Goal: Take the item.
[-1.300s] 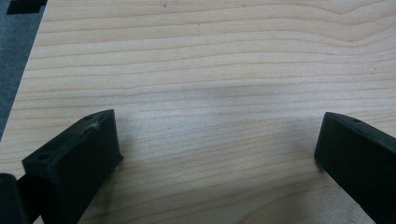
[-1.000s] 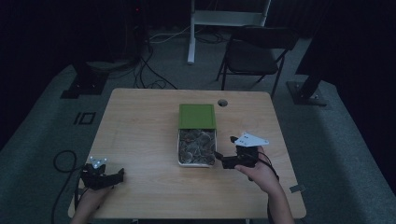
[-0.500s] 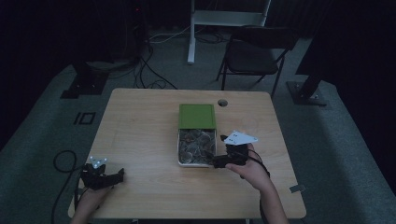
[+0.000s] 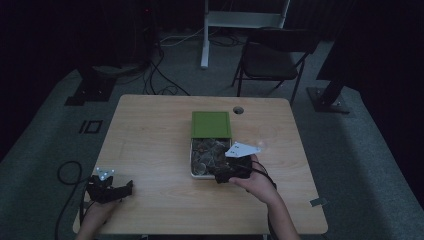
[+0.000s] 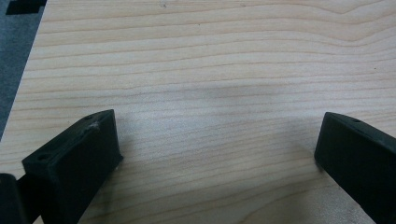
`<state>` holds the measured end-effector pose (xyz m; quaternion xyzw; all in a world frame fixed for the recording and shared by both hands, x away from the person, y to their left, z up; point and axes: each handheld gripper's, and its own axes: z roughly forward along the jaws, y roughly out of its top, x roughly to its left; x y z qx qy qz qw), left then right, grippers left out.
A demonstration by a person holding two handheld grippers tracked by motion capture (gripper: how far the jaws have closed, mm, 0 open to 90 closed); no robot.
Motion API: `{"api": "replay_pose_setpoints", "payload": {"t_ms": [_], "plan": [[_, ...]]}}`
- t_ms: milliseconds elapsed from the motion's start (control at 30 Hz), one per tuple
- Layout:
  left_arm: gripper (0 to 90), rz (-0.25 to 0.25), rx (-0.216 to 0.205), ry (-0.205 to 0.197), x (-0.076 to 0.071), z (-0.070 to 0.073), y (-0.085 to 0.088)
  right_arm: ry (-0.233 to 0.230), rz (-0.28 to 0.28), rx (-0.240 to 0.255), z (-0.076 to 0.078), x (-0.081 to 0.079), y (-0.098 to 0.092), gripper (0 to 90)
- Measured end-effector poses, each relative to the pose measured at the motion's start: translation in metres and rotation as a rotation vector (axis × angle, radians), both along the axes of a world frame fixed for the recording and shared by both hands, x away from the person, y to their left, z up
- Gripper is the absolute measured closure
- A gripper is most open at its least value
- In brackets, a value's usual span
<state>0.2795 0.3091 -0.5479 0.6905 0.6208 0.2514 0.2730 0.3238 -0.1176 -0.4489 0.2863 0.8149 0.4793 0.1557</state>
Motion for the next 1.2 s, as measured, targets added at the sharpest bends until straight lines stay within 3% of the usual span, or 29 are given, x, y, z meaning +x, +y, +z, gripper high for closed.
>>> {"api": "replay_pose_setpoints", "payload": {"t_ms": [600, 900, 1200], "plan": [[0.5, 0.0, 0.0, 0.0, 0.0, 0.0, 0.0, 0.027, 0.059, -0.02, -0.015, -0.005, 0.027, 14.1], [0.5, 0.0, 0.0, -0.001, 0.0, 0.0, 0.0, 0.016, 0.07, -0.028, -0.023, -0.004, 0.037, 31.6], [0.5, 0.0, 0.0, -0.001, 0.0, 0.0, 0.0, 0.027, 0.07, -0.051, -0.031, -0.002, 0.042, 34.3]]}}
